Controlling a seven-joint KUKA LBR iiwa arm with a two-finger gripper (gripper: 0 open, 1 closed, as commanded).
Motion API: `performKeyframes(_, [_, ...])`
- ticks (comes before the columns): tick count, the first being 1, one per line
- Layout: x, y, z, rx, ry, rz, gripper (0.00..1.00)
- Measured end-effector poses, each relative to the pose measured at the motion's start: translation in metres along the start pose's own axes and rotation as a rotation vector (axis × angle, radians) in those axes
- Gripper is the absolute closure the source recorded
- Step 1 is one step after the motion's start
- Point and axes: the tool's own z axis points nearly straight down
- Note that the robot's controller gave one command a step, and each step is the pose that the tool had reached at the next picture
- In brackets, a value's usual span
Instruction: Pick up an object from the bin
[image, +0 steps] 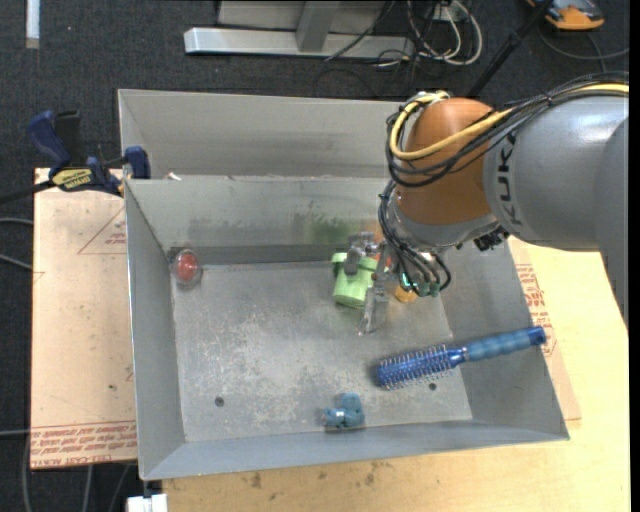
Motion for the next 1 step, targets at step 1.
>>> performKeyframes(1, [-0.0372,-0.0363,0.0718,0.001,-0.006,0.048,0.0])
